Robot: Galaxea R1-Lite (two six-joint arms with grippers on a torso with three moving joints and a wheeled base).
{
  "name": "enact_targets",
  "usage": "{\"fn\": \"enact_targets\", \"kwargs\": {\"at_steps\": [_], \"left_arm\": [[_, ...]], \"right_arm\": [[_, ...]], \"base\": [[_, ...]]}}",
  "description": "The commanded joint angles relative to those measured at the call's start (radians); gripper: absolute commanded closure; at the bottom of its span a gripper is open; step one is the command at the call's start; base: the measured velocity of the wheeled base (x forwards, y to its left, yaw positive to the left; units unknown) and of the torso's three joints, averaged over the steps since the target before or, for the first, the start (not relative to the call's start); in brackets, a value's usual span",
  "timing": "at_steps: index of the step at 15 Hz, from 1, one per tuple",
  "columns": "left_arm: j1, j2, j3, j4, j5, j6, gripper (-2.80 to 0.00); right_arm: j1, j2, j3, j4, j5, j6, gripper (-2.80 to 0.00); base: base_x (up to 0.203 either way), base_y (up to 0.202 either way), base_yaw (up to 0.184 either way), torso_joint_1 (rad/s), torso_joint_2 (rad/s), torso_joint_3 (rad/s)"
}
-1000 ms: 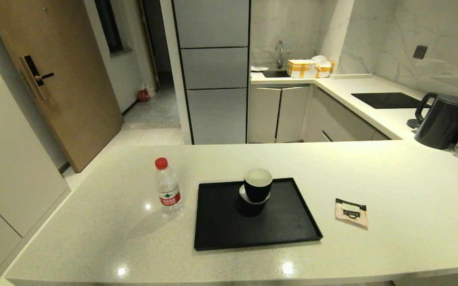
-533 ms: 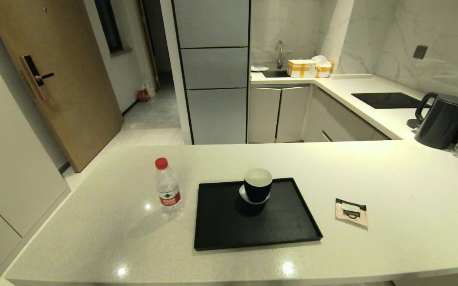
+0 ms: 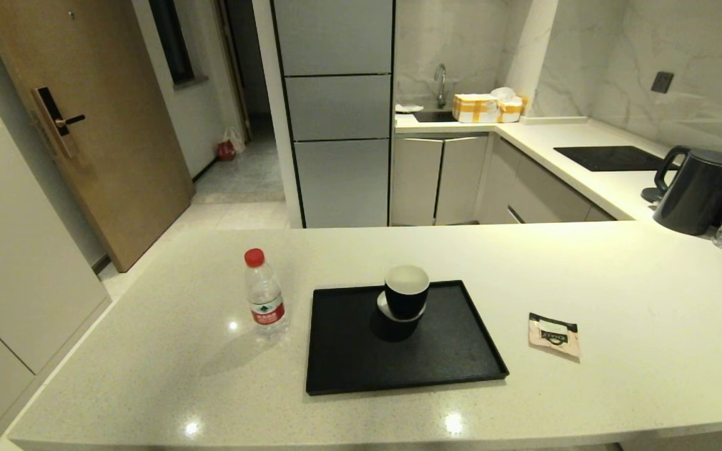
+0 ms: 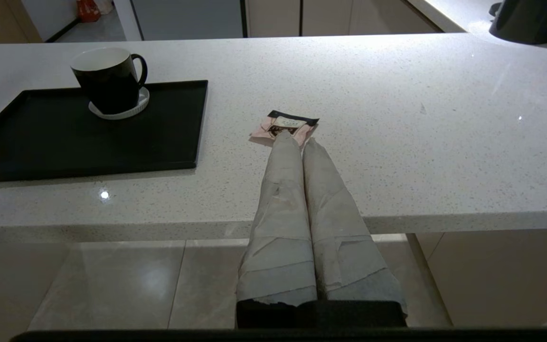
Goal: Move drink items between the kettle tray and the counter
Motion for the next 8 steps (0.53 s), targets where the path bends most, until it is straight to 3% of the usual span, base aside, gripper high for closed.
{"fn": "enact_targets", "kwargs": {"at_steps": [1,8], "left_arm": [[0.001,0.001,0.000,-0.001,0.000,0.000,0.00],[0.000,0.001,0.000,-0.001,0.000,0.000,0.00]], "right_arm": [[0.000,0.002,0.003,0.002,0.000,-0.007,0.00],[0.000,0.002,0.002,0.002,0.000,0.002,0.00]], "base": [[0.000,0.000,0.000,0.000,0.00,0.000],[0.000,0.000,0.000,0.000,0.00,0.000]]}}
